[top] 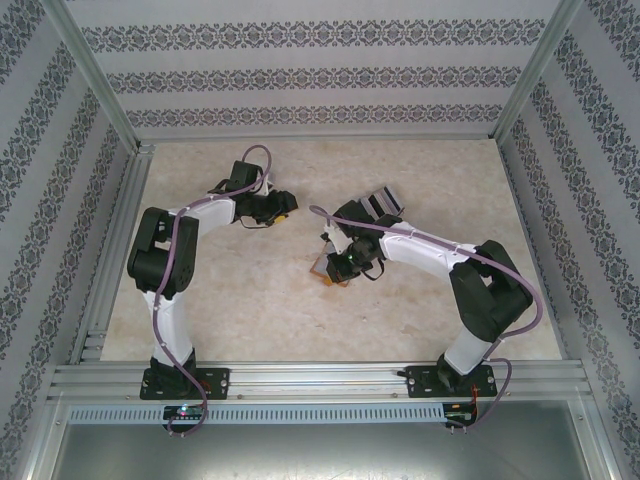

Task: Put the credit cards into the card holder
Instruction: Rotate the card holder at the center of the table.

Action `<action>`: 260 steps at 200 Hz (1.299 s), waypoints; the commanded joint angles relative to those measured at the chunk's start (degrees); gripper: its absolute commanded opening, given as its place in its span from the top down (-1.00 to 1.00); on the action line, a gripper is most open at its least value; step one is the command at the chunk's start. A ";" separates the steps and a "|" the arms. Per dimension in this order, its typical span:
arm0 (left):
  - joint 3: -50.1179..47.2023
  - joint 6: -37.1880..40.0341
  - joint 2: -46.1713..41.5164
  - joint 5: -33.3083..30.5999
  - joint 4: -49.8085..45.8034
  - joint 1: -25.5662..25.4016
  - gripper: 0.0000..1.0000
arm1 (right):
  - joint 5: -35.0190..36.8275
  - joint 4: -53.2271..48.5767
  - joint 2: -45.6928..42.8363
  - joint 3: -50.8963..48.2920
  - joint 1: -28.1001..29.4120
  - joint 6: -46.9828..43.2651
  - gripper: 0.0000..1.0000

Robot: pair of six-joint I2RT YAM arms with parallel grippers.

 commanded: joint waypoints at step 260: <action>19.51 23.36 13.75 7.56 -35.73 -10.86 0.11 | 13.77 1.30 -11.16 -12.36 -19.19 5.64 0.85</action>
